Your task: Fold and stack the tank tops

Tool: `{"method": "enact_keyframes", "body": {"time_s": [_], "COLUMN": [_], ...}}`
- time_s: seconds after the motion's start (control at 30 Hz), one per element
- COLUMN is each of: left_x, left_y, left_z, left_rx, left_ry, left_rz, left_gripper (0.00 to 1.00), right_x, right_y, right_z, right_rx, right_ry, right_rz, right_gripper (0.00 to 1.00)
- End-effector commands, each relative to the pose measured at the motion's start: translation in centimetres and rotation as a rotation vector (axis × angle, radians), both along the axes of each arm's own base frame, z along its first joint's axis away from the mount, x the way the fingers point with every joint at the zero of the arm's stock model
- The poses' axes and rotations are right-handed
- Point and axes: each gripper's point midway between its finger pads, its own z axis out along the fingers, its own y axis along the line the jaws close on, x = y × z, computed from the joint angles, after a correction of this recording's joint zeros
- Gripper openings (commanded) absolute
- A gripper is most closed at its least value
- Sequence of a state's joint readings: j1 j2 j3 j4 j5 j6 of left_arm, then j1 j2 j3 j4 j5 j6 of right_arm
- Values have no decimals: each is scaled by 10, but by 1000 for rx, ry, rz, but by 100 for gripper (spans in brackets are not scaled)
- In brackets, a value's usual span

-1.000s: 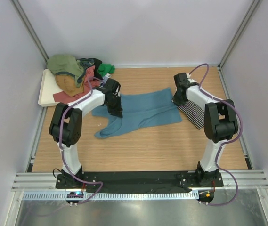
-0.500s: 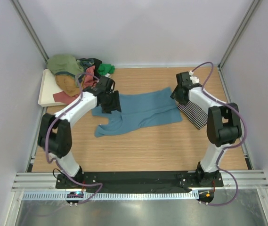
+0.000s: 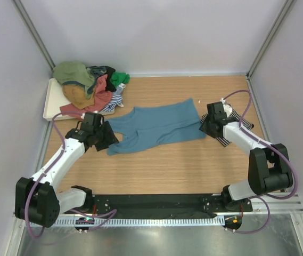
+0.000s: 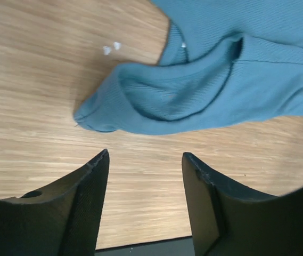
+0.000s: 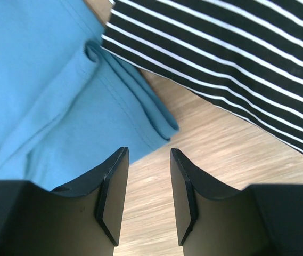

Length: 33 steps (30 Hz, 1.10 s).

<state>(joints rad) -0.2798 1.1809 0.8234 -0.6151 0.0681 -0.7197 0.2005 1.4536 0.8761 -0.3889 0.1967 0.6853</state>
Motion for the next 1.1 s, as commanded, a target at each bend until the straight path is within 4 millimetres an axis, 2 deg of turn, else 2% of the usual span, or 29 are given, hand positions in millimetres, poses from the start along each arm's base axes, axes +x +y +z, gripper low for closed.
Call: {"method": "enact_keyframes", "body": {"time_s": [0.0,0.13,0.27,0.43,0.47,0.6,0.67,0.73,0.87,0.9,0.97,1.07], "left_x": [0,-2,-1,0,1,5,8,7,12,12,15,15], "left_y": [5,20,24,26,25,15,18,24,30,31,37,44], "left_z": [0,-16,-24,-33,-33,-32,-31,-33,-41,-43,-46,-53], "left_rx": [-77,-106,-166,-170,-176,-236,-224,-188,-148,-139,-106,-66], "left_ry": [-47,-24,-6,7,7,-23,-42,-39,-23,-17,-22,-14], "left_rz": [60,123,143,159,162,138,144,155,167,172,183,199], "left_gripper": [59,61,59,63,64,64,64,59,46,37,28,29], "right_x": [10,14,16,14,14,13,13,12,10,10,10,7], "right_y": [0,2,4,3,1,-3,-5,-4,-3,-2,-1,-2], "right_z": [3,-8,-19,-35,-38,-42,-43,-45,-48,-48,-46,-45], "right_rx": [-2,-2,8,-3,-8,-27,-28,-25,-20,-14,-7,-9], "right_ry": [-51,-31,-23,10,14,12,6,3,9,5,1,1], "right_rz": [14,15,14,7,4,-8,-19,-17,-15,-13,-5,-5], "right_gripper": [43,42,42,40,38,16,13,8,5,4,3,3]}}
